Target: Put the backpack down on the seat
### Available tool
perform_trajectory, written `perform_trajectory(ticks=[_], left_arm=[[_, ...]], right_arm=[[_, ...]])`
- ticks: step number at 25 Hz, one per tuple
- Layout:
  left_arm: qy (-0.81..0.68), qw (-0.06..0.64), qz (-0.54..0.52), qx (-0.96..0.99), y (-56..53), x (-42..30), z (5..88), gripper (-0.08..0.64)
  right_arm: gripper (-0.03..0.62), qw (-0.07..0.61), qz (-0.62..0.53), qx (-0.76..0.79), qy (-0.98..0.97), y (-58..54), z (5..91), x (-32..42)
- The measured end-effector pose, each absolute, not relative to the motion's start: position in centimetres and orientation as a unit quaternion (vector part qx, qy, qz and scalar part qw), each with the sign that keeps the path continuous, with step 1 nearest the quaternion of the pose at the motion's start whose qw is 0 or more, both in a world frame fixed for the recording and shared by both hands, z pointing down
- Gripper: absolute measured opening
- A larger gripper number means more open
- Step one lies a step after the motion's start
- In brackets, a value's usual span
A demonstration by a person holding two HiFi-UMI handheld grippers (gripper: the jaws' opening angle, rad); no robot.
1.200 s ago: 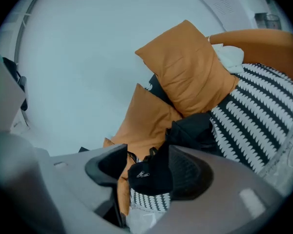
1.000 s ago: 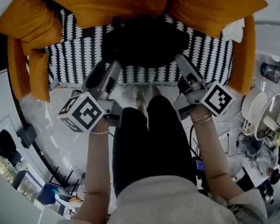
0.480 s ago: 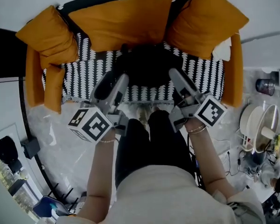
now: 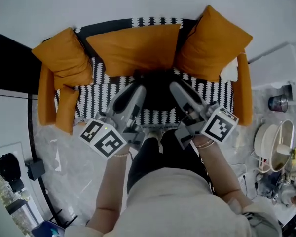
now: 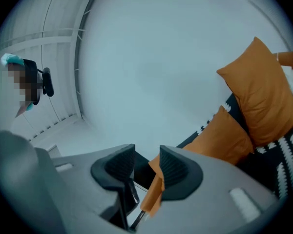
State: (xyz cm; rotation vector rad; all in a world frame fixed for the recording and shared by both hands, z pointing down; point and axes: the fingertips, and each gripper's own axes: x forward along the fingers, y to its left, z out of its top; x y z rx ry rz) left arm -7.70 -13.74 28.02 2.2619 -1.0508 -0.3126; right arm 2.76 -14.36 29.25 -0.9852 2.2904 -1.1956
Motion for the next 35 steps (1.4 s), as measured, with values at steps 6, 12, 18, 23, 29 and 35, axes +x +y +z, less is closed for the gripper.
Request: perform_trajectory(ticks=[6,12,18,23,29,35], left_arm=[[-0.396,0.276,-0.085,0.872,-12.7,-6.7,26.1,0.037],[-0.380,0.283,-0.072,0.878,-12.4,-5.4,26.0,0.008],[-0.362,0.290,-0.074,0.883,-12.3,-4.2,25.4,0.008],[-0.348,0.298,-0.066,0.886,-11.7,-3.1,25.8,0.008],[-0.357,0.300,-0.045,0.883,-11.5,-3.4,27.3,0.008],[-0.353,0.304,-0.043,0.884,-11.8,-3.2,27.2,0.007]], right_arm=[[0.051,0.199,-0.396,-0.336,0.831,-13.9,26.3,2.1],[0.003,0.196,-0.376,-0.318,0.848,-13.2,24.6,1.0],[0.003,0.210,-0.363,-0.318,0.850,-12.6,23.8,1.0],[0.003,0.186,-0.336,-0.332,0.861,-12.0,24.0,1.3],[0.003,0.143,-0.326,-0.326,0.875,-11.1,25.4,0.7],[0.003,0.126,-0.332,-0.307,0.883,-10.7,25.9,-0.2]])
